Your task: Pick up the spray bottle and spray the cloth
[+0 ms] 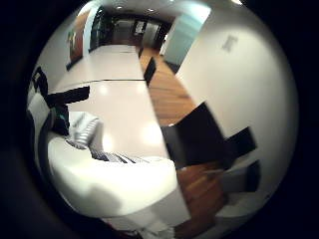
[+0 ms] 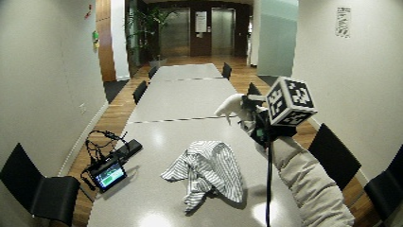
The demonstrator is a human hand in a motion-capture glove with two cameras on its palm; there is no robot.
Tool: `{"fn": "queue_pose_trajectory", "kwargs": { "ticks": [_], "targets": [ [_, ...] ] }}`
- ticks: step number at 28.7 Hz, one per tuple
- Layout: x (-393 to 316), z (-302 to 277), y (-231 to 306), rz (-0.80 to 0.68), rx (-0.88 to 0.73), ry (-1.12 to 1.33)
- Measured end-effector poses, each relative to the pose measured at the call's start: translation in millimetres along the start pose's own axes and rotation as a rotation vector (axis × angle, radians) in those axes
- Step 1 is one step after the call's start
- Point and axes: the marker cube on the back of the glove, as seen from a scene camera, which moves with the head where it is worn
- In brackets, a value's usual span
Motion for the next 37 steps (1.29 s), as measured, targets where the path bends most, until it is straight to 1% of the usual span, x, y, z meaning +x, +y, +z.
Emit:
{"fn": "queue_pose_trajectory", "kwargs": {
  "ticks": [2, 8, 11, 13, 15, 19, 23, 26, 30, 37],
  "targets": [
    [1.9, -6.0, -0.6, 0.064, 0.006, -0.168],
    [-2.0, -30.6, -10.7, 0.165, 0.072, -0.481],
    [-29.3, -37.7, -28.4, 0.207, 0.075, -0.623],
    [-54.7, -31.6, -41.7, 0.222, 0.05, -0.694],
    [-69.0, -16.7, -53.5, 0.23, 0.025, -0.734],
    [-76.1, 29.5, -65.9, 0.269, -0.03, -0.789],
    [-71.2, 79.6, -52.3, 0.319, -0.099, -0.863],
    [-61.6, 105.4, -33.8, 0.351, -0.142, -0.879],
    [-61.9, 125.8, -19.1, 0.362, -0.171, -0.894],
    [-84.6, 140.2, -13.8, 0.279, -0.208, -0.91]
  ]
}}
